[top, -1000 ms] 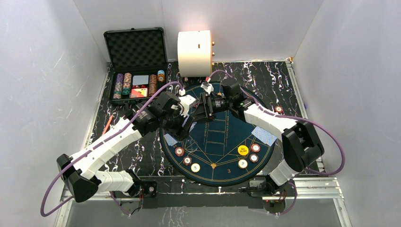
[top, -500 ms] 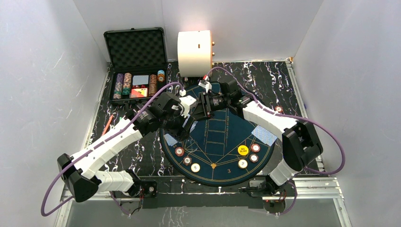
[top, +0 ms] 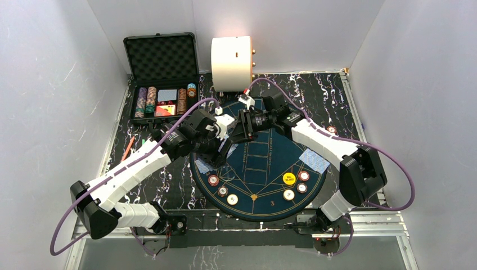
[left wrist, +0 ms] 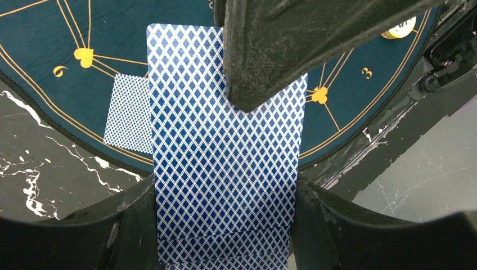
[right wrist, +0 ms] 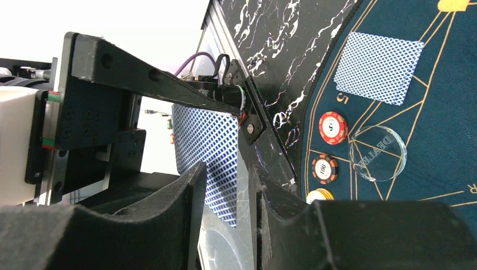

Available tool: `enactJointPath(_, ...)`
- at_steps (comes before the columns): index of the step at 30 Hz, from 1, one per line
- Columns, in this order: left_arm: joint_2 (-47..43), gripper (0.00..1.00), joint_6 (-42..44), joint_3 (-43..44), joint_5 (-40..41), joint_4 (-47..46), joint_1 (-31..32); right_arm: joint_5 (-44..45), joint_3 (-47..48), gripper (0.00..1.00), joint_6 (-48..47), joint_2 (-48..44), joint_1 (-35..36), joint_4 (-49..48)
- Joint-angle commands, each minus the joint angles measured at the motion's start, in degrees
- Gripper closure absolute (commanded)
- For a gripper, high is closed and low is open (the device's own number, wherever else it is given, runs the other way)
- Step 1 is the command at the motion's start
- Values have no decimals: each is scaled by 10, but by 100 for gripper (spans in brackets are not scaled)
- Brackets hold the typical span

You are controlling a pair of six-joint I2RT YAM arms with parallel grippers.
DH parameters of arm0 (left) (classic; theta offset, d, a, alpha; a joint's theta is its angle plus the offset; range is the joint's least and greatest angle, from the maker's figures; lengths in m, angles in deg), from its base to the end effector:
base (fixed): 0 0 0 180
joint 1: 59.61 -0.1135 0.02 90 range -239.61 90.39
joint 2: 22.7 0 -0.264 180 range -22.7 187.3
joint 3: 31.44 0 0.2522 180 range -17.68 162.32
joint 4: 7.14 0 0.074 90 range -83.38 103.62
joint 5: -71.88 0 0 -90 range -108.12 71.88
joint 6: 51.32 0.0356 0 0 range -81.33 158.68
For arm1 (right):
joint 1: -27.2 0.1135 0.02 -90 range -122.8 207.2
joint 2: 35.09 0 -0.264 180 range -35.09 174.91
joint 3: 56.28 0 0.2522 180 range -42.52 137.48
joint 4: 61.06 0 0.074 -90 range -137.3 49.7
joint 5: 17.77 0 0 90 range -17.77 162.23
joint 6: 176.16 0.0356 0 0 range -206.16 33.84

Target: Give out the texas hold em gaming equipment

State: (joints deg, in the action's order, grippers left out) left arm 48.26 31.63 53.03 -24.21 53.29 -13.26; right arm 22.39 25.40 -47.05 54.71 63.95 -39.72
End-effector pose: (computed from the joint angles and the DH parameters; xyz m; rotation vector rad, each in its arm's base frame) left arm 0.1725 -0.1863 0.3421 0.8755 2.2985 -0.5530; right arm 0.2667 0.2331 0.2942 -0.5679 2.2791 1.6440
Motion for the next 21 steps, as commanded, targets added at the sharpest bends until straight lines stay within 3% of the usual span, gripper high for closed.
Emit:
enactJointPath(1,-5,100,1,0,-12,-11,3,-12,22,59,1,-30,-1,-11)
enactJointPath(6,8,100,-4,2,-3,2,3,-7,9,62,5,-30,-3,-16)
enactJointPath(16,4,100,-4,1,8,8,3,-4,0,56,12,-37,-11,-18)
enactJointPath(21,6,100,-5,3,6,7,3,-14,-5,63,26,-30,-9,-25)
